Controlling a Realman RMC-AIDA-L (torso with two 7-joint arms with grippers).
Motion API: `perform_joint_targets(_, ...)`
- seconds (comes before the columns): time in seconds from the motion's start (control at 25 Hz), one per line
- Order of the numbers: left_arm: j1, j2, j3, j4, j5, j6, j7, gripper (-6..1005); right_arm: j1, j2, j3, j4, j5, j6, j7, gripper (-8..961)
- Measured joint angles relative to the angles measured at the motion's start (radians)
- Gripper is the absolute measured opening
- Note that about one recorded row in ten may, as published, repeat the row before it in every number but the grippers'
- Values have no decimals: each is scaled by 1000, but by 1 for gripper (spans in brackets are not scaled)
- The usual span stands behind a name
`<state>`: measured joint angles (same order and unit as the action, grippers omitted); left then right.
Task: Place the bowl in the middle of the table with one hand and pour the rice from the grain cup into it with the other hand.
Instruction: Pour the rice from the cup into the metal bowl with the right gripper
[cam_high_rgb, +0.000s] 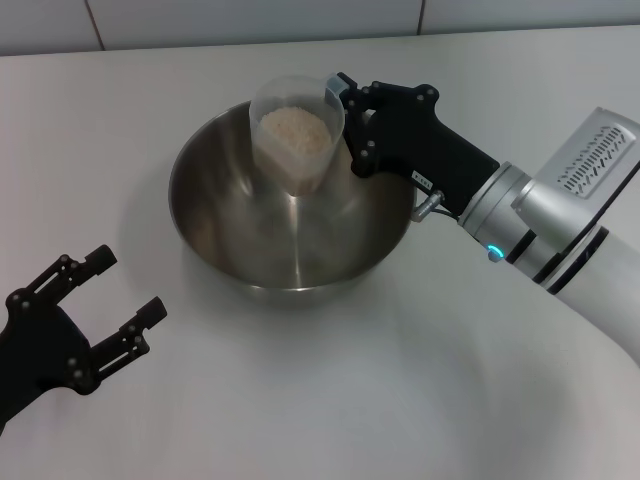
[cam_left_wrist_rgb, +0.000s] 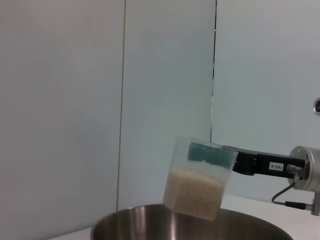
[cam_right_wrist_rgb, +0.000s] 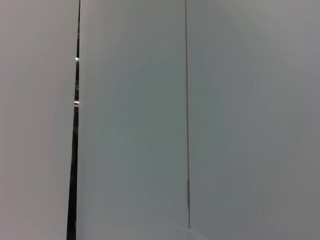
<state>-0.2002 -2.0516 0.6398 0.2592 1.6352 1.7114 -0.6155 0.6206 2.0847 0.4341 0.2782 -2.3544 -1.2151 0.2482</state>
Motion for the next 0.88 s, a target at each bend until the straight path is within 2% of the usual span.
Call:
perform_joint_targets(0.32, 2, -3, 0, 0, 0, 2, 9, 797, 3, -1, 0, -8, -19, -2, -7, 0)
perform_joint_targets(0.44, 2, -3, 0, 0, 0, 2, 9, 797, 8, -2, 1, -19, -47, -4, -69, 1)
perform_joint_targets(0.72, 7, -2, 0, 0, 0, -2, 10, 797, 4, -3, 10, -21, -67, -56, -528, 1)
perform_joint_targets(0.88, 7, -2, 0, 0, 0, -3, 10, 797, 7, -1, 14, -9, -63, -69, -855, 1)
